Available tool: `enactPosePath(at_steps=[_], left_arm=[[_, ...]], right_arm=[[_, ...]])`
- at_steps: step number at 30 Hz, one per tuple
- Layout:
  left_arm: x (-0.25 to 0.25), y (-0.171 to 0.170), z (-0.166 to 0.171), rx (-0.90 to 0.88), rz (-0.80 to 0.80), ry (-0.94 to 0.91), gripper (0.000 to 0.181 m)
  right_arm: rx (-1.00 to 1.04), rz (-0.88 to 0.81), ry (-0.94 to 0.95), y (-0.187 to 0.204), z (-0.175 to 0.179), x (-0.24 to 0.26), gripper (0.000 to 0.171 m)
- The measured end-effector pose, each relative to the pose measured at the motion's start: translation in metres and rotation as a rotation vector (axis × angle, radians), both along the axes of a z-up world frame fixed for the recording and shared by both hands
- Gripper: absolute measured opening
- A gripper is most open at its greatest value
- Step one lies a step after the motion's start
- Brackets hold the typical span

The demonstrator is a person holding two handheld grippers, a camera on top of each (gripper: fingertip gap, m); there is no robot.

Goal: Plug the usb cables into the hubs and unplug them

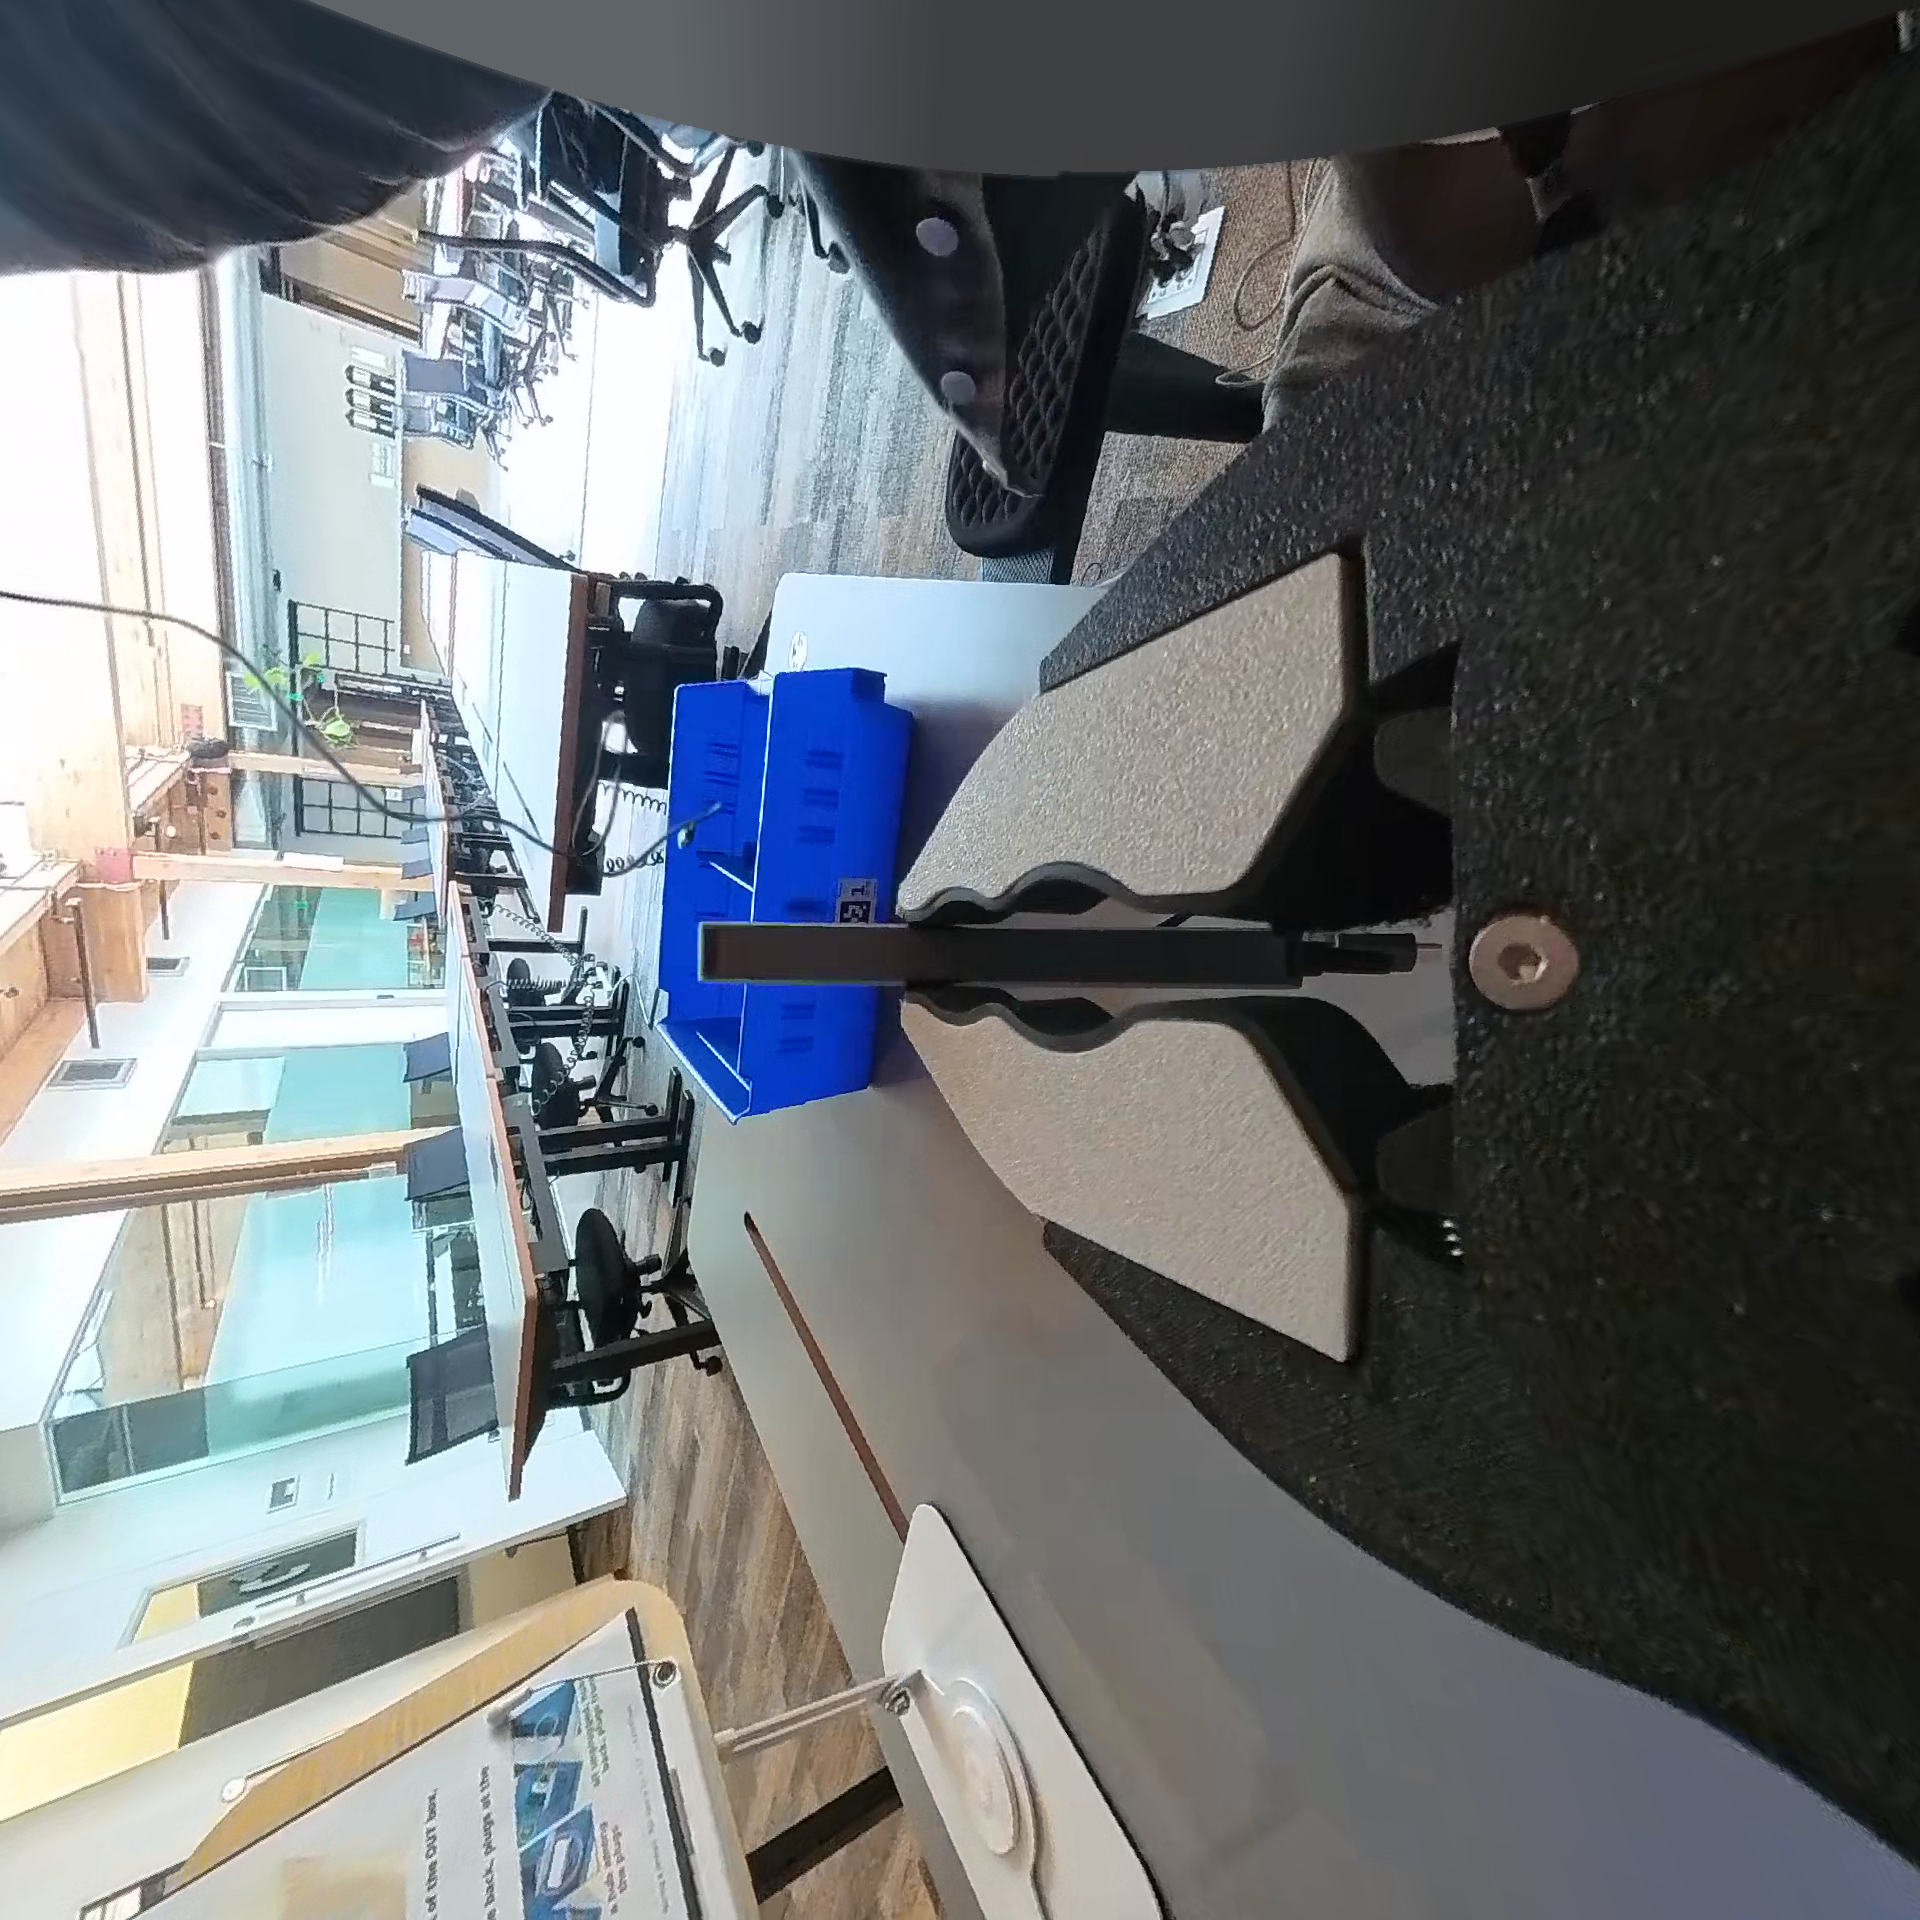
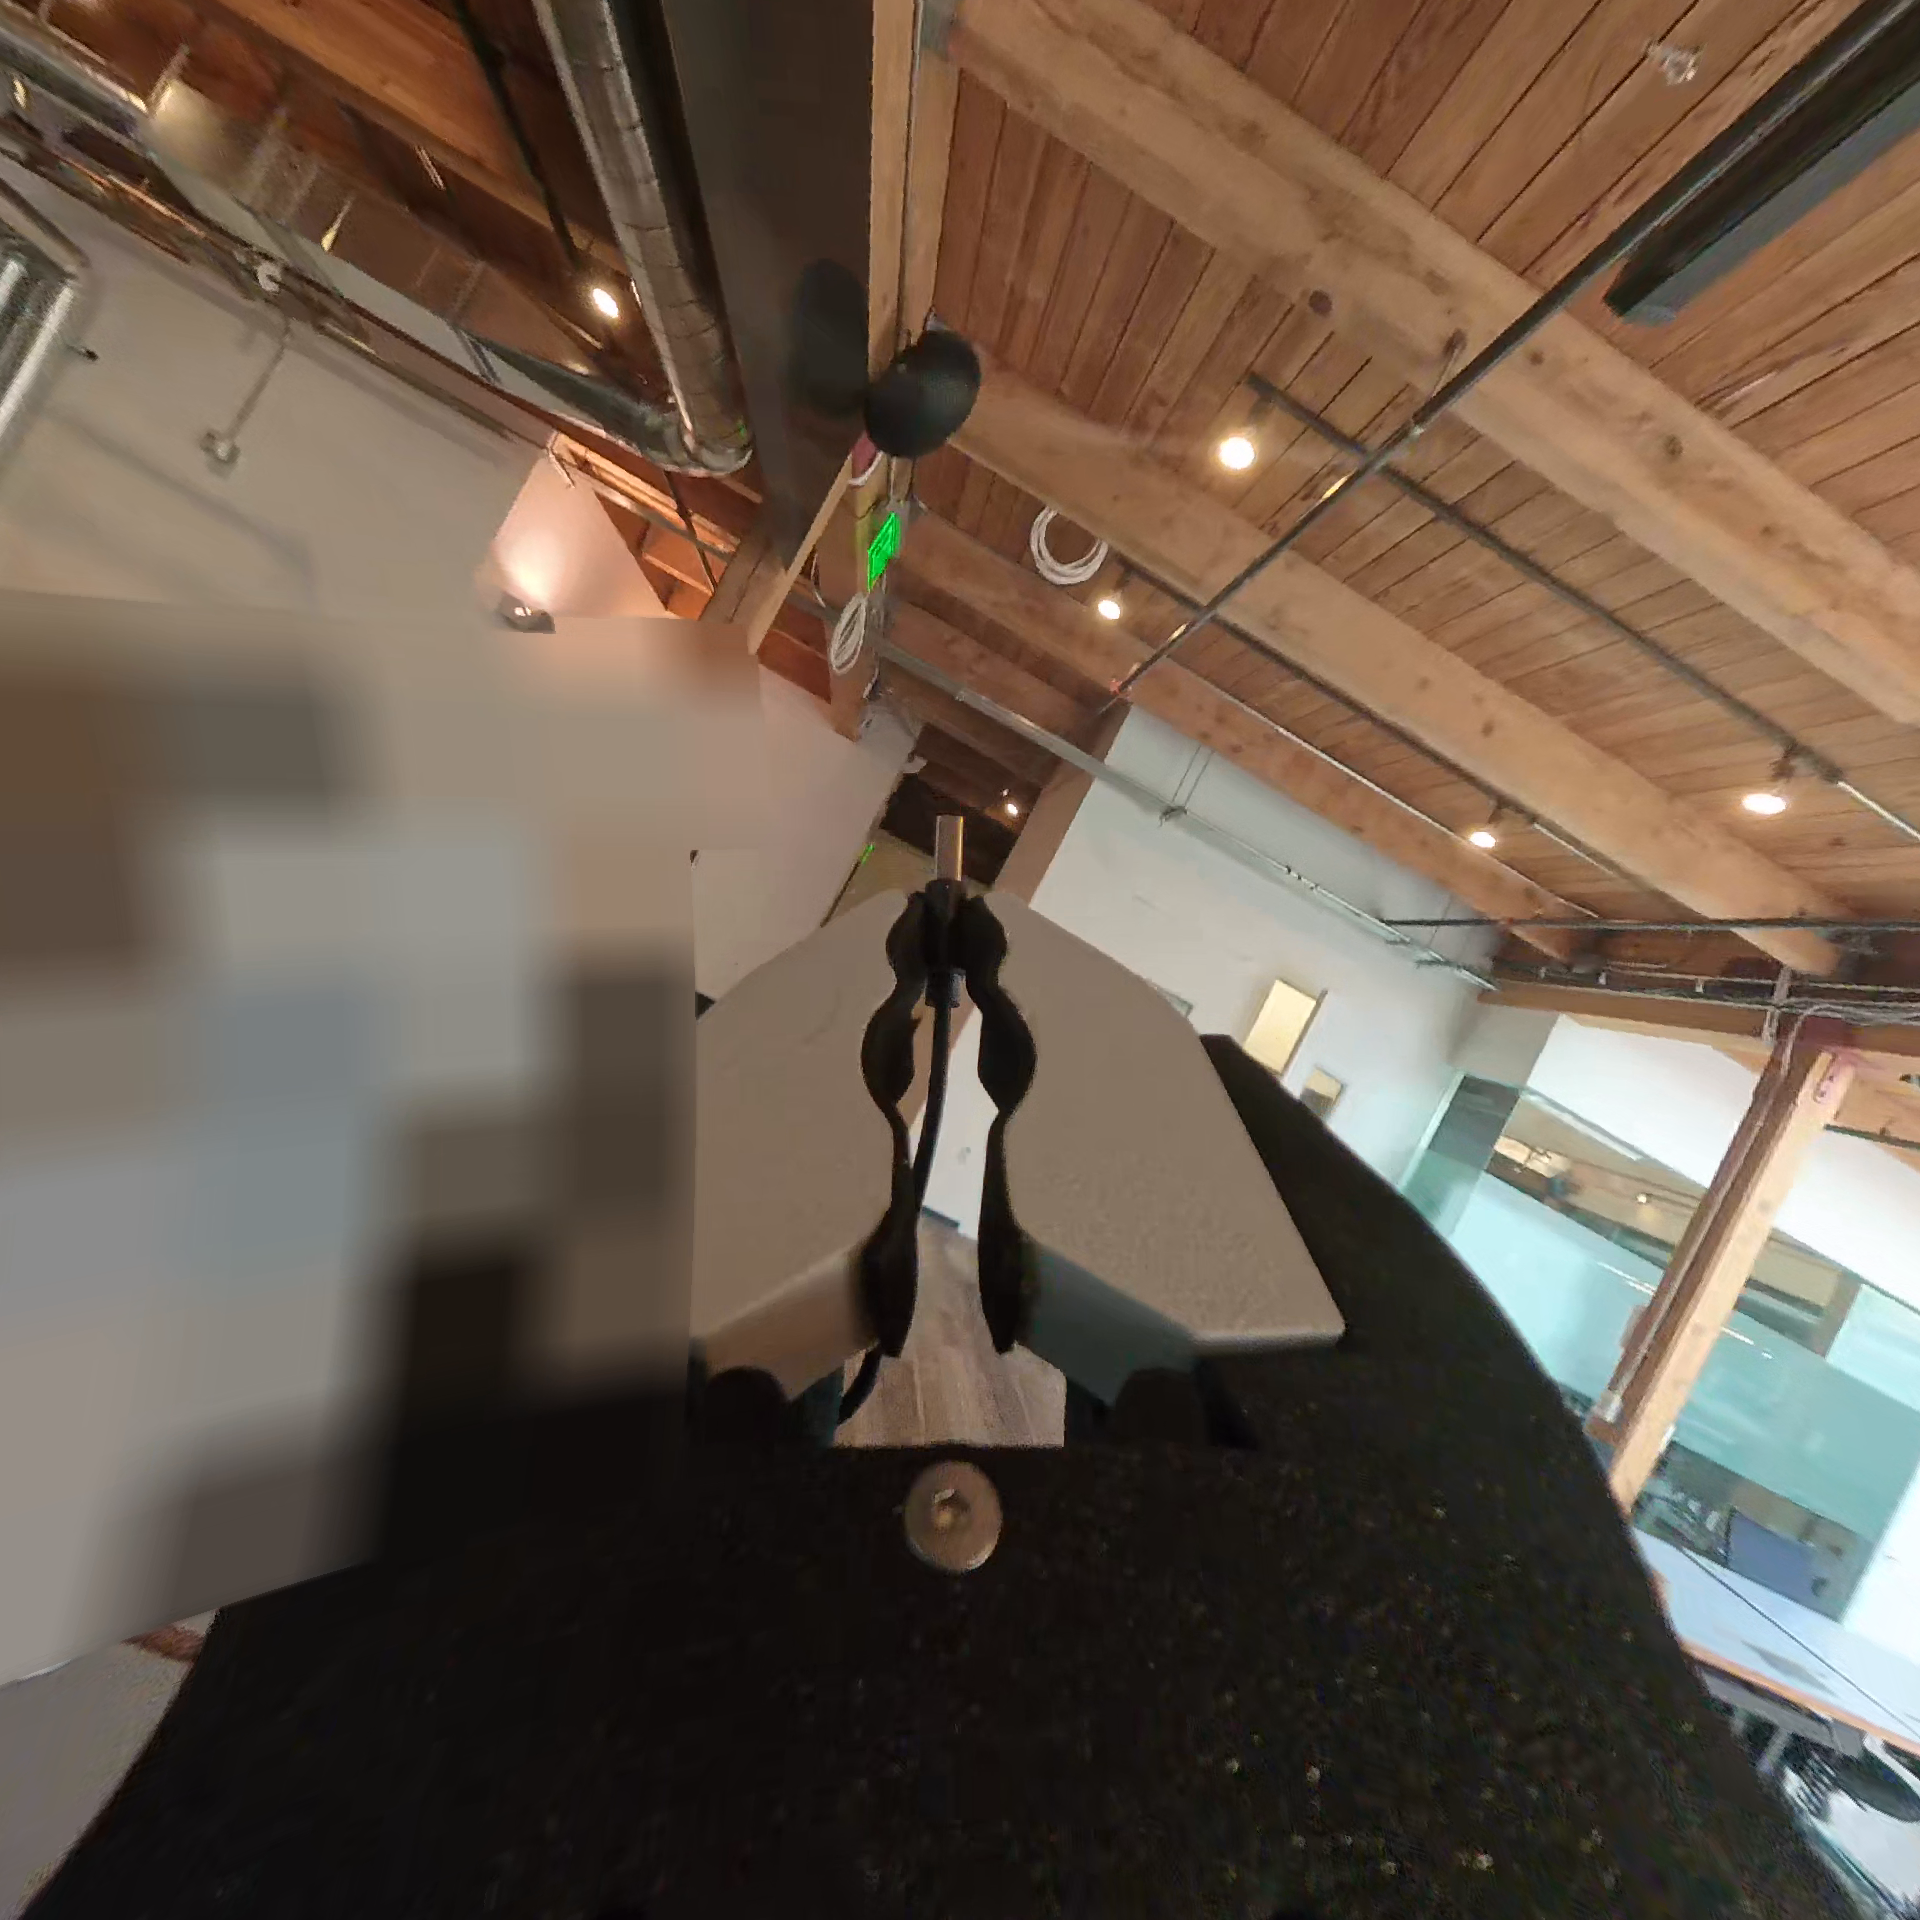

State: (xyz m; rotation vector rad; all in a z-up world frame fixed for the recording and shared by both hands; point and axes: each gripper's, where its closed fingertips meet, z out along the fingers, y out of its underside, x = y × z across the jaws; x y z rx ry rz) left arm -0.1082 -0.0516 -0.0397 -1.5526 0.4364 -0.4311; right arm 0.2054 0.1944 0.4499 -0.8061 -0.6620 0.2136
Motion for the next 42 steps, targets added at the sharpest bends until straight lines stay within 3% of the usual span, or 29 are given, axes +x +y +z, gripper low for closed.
enactPosePath(at_steps=[5,12,16,23,28,34,42], left_arm=[[0.002,0.001,-0.002,-0.009,-0.005,0.002,0.011],[0.001,0.002,-0.003,-0.01,-0.003,0.002,0.011],[0.002,0.002,-0.003,-0.01,-0.002,0.004,0.011],[0.001,0.003,-0.006,-0.021,-0.003,0.006,0.011],[0.002,0.005,-0.008,-0.029,-0.008,-0.004,0.011],[0.004,0.005,-0.008,-0.03,-0.008,0.007,0.011],[0.004,0.007,-0.012,-0.044,-0.012,0.007,0.011]], right_arm=[[-0.061,0.014,-0.016,0.019,-0.037,0.001,0.007],[-0.123,0.042,-0.006,0.046,-0.125,0.003,0.006],[-0.132,0.137,0.081,0.047,-0.173,0.01,0.006],[-0.283,0.481,0.132,0.032,-0.277,0.014,0.006],[-0.272,0.687,-0.064,0.017,-0.36,0.01,0.006],[-0.422,0.525,-0.44,0.047,-0.459,-0.007,0.007],[-0.735,0.367,-1.164,0.057,-0.569,-0.007,0.007]])
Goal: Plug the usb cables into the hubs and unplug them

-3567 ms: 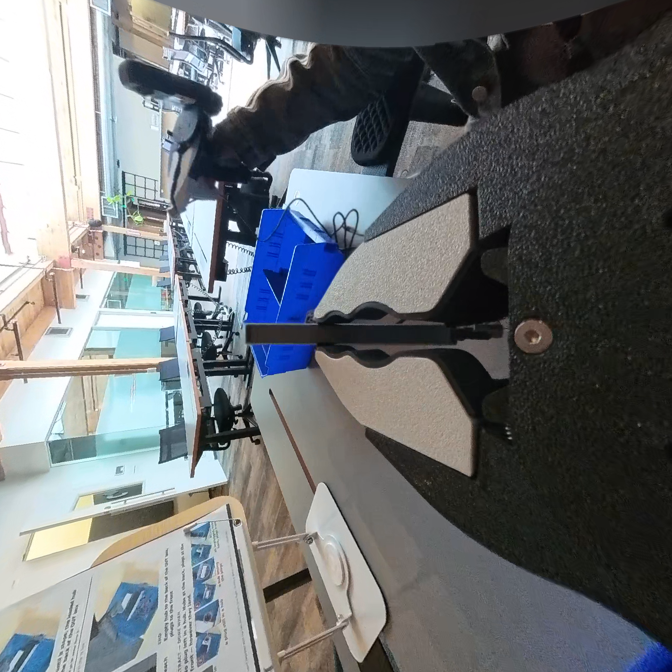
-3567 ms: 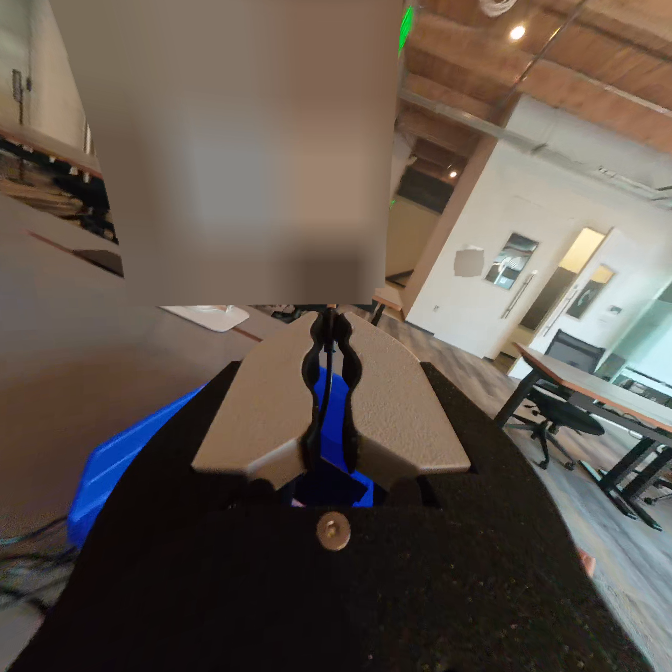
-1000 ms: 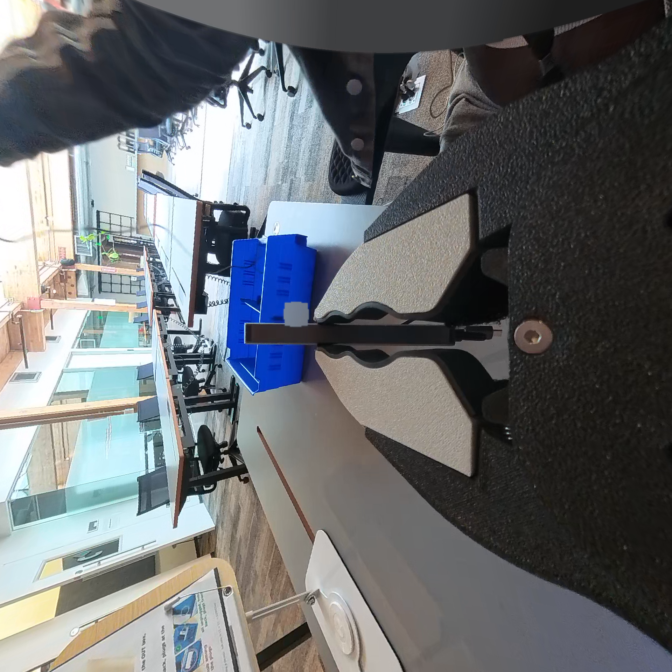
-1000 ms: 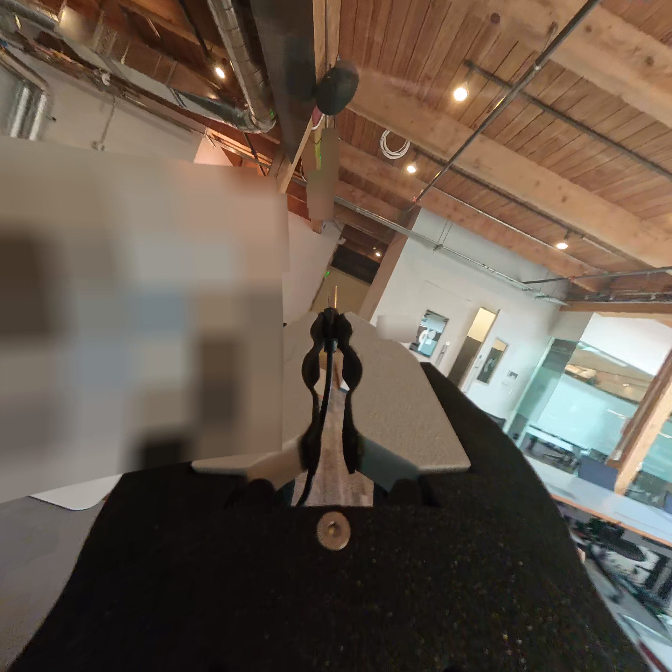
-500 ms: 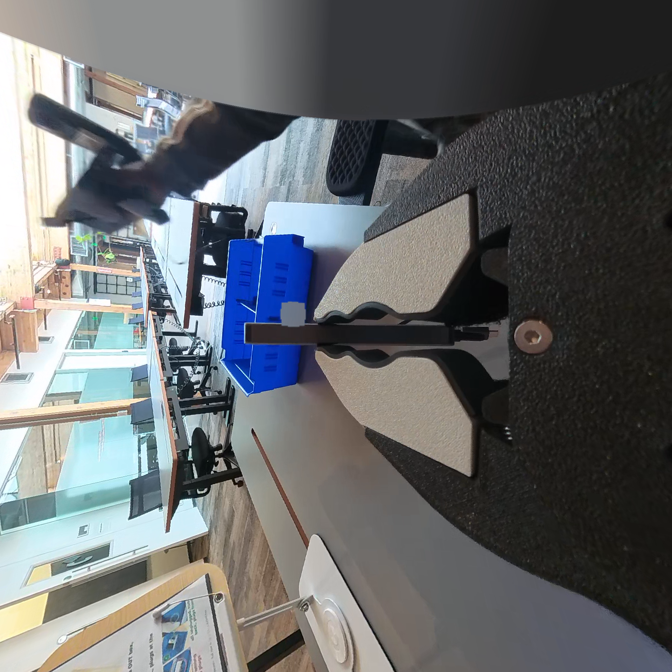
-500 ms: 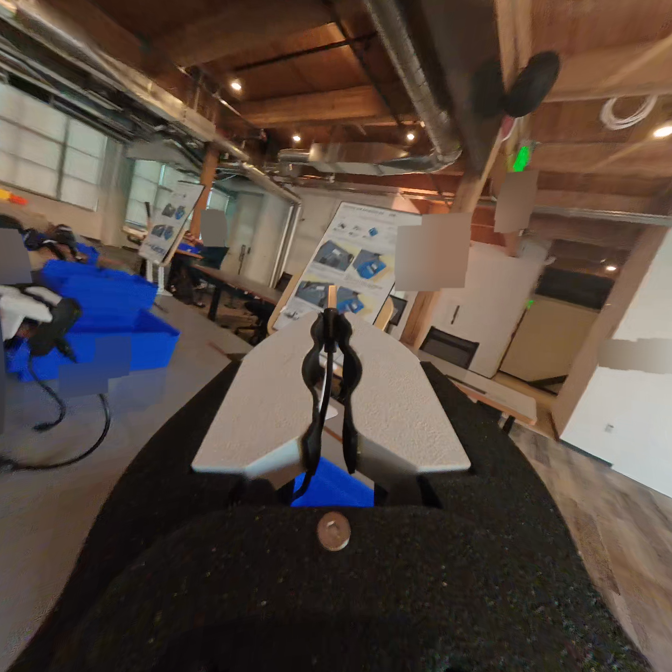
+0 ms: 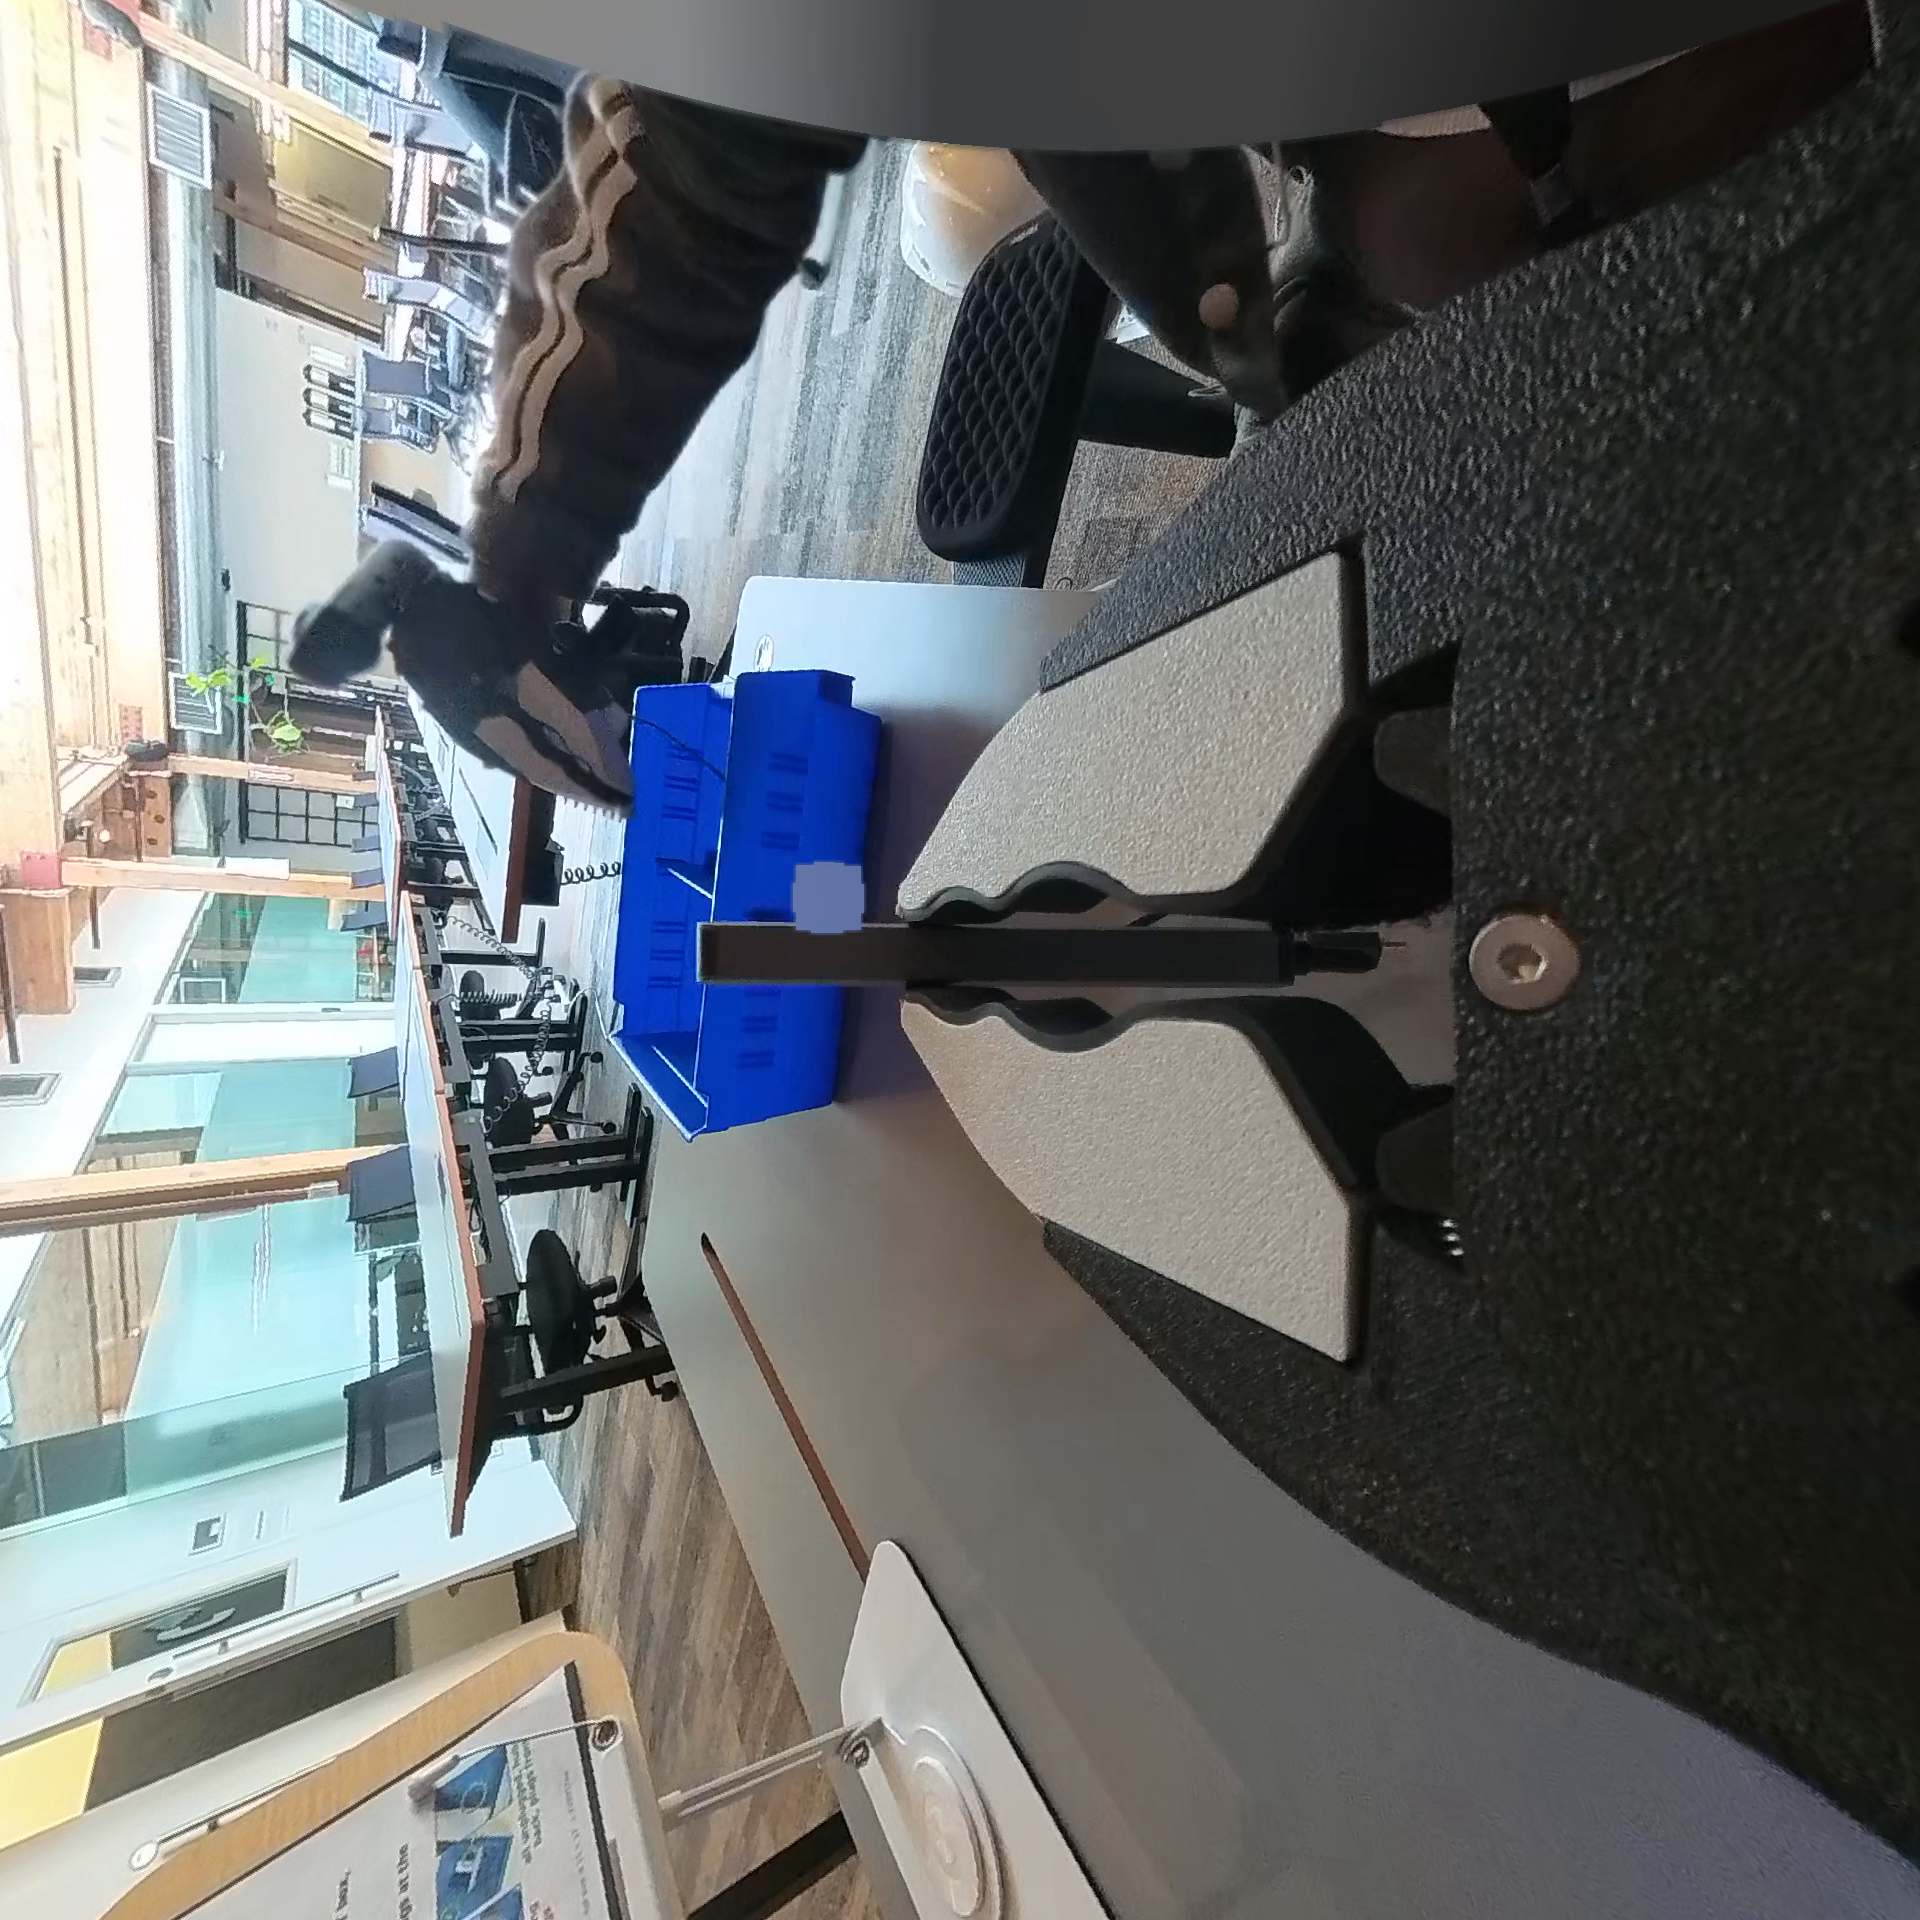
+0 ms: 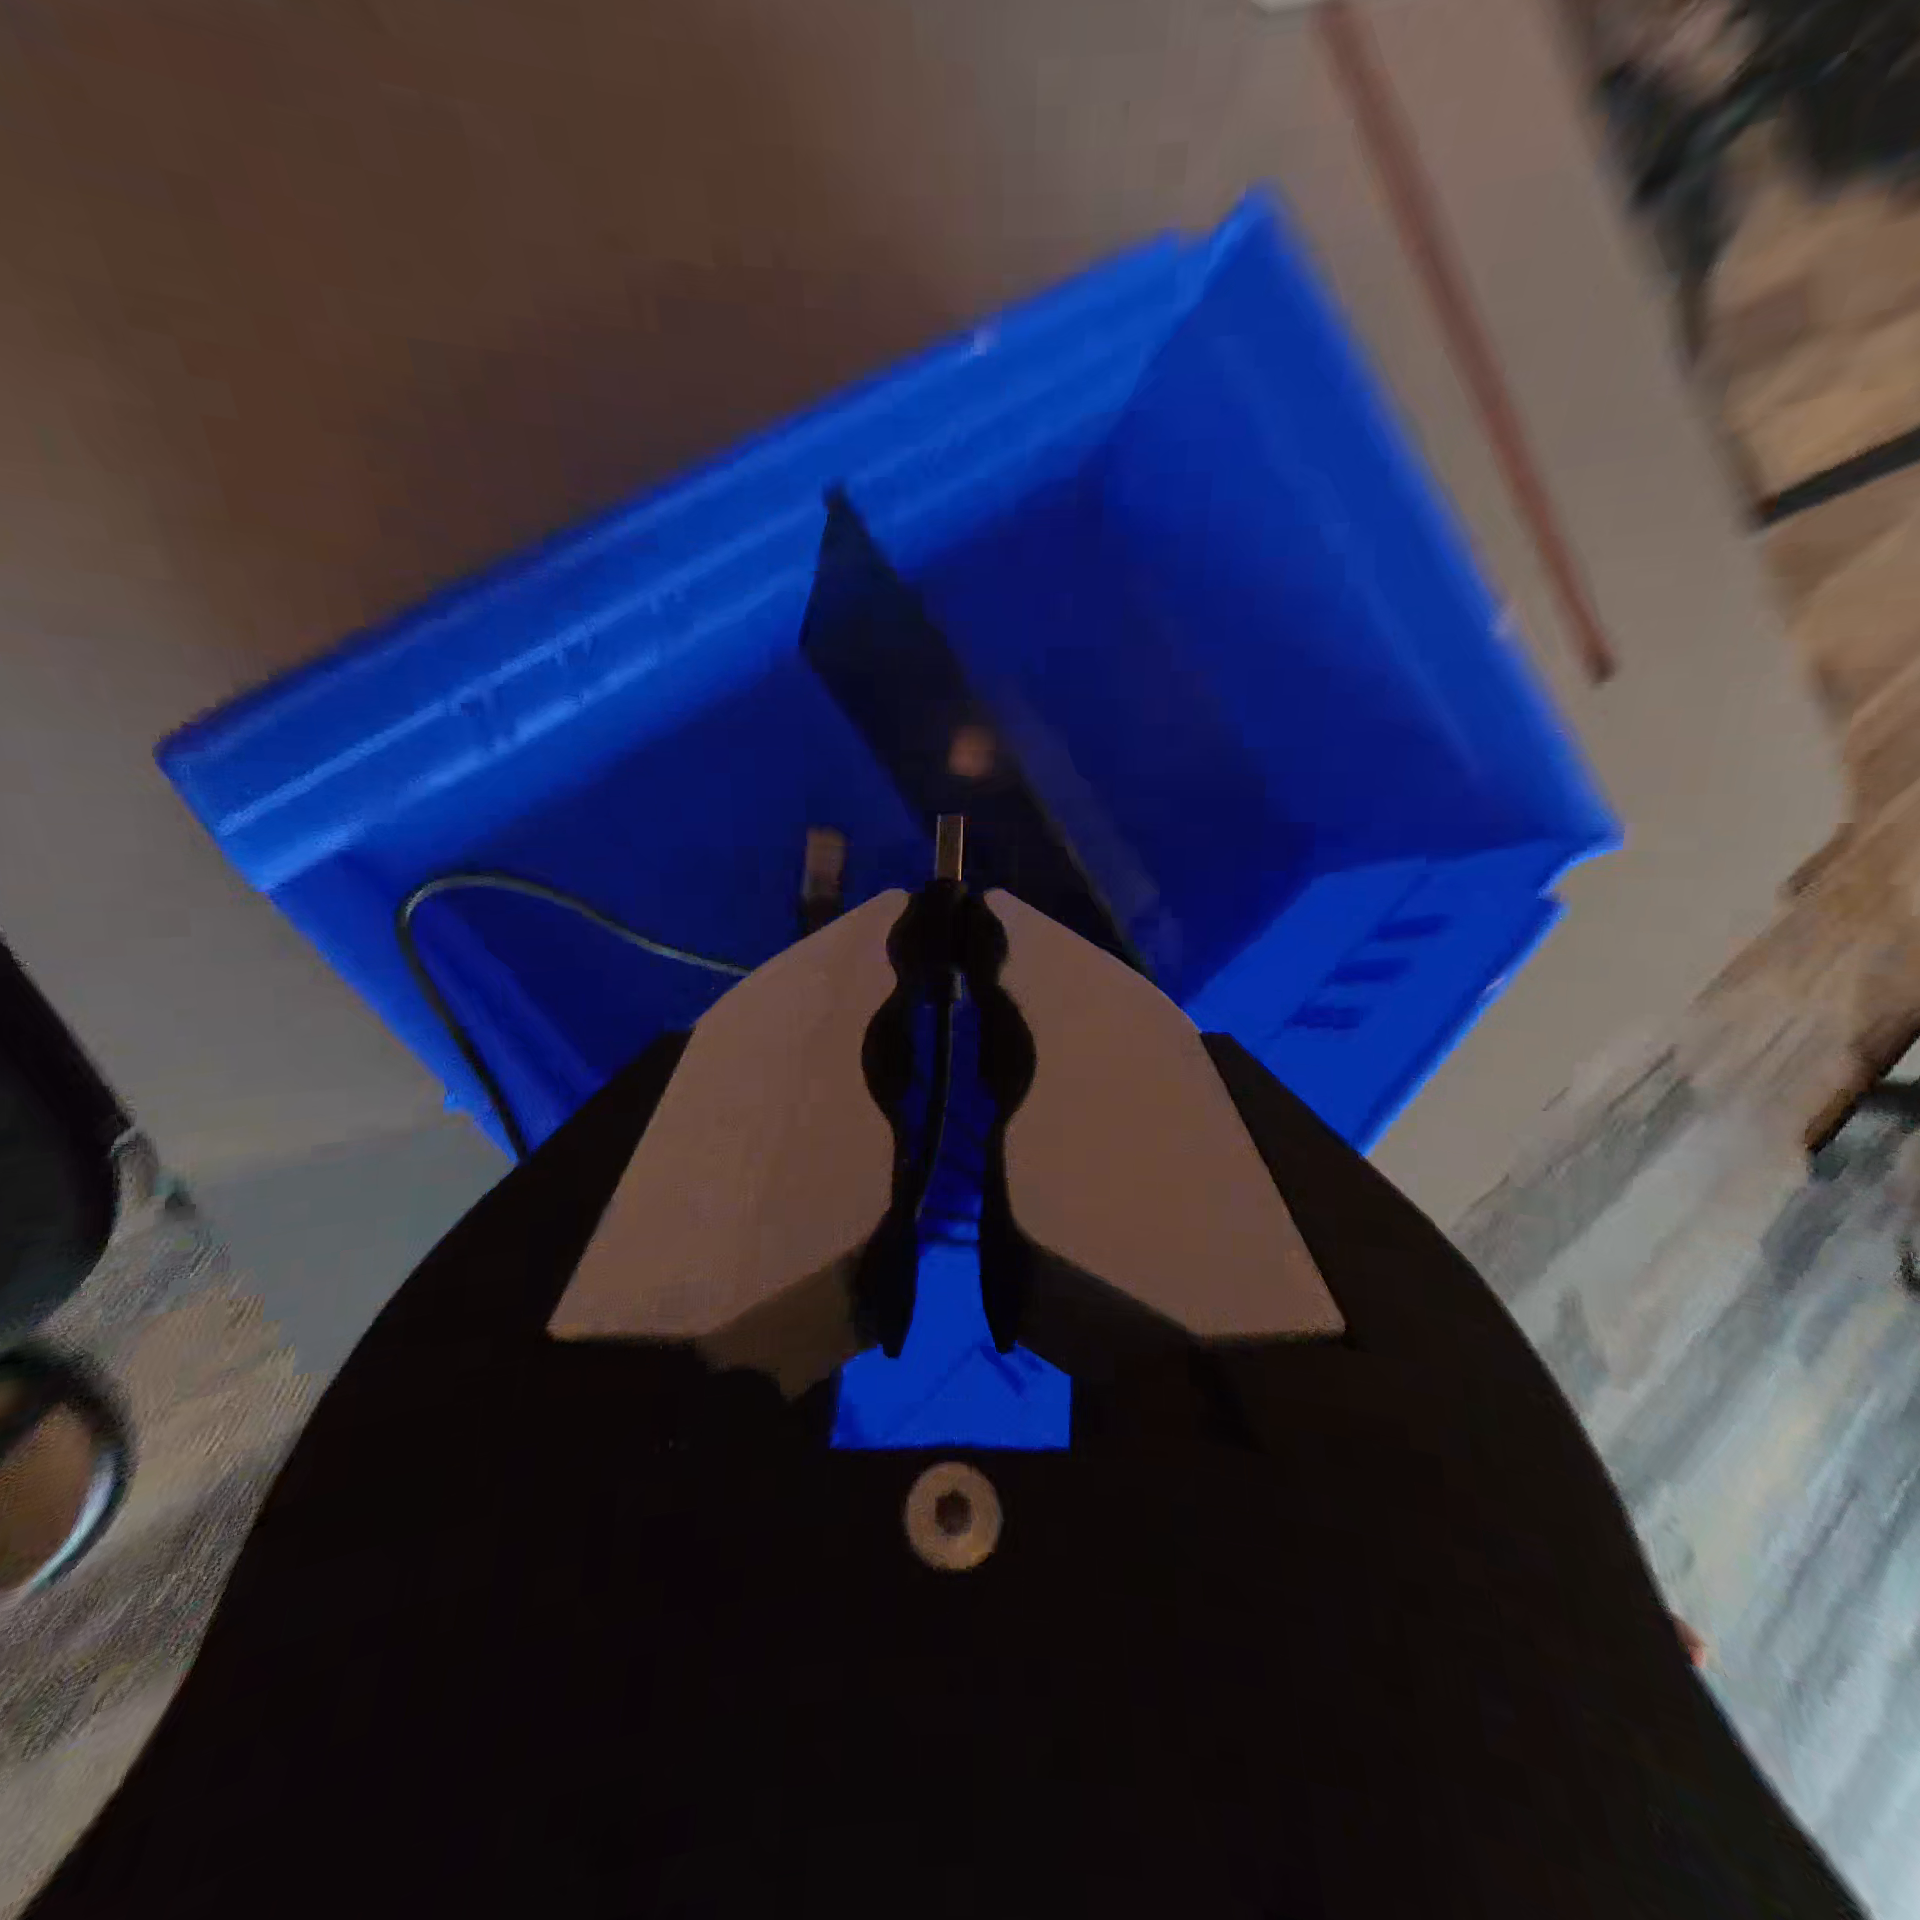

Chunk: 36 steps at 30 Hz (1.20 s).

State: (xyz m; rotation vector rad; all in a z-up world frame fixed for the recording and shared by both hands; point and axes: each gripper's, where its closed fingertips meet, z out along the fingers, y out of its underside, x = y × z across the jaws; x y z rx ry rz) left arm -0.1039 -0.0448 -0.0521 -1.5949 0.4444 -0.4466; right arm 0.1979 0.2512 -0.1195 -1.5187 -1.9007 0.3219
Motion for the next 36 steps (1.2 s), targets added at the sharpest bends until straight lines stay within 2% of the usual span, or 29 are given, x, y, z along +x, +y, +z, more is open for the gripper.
enactPosePath(at_steps=[3,7,14,17,20,23,30,36], left_arm=[[-0.001,-0.001,0.001,0.003,0.001,0.003,0.011],[-0.004,-0.002,0.002,0.007,0.008,0.002,0.011],[-0.006,-0.002,0.001,0.002,0.006,-0.005,0.011],[-0.006,-0.003,0.001,0.001,0.007,-0.003,0.011],[-0.006,-0.002,0.001,-0.001,0.007,-0.005,0.011],[-0.005,-0.002,0.0,-0.004,0.004,-0.004,0.011],[-0.004,-0.001,-0.002,-0.011,-0.002,-0.002,0.011],[-0.002,-0.001,-0.002,-0.011,-0.005,-0.004,0.011]], right_arm=[[-0.037,-0.057,-0.22,0.009,-0.023,0.008,0.007],[-0.101,-0.15,-0.395,0.014,-0.043,0.017,0.007],[-0.184,-0.277,-0.416,0.02,-0.058,0.018,0.008],[-0.233,-0.293,-0.387,0.017,-0.056,0.015,0.023],[-0.25,-0.304,-0.406,0.014,-0.055,0.019,0.046],[-0.267,-0.311,-0.396,0.01,-0.05,0.02,0.054],[-0.284,-0.33,-0.293,-0.005,-0.021,0.026,0.102],[-0.255,-0.29,-0.113,-0.03,0.004,0.001,0.105]])
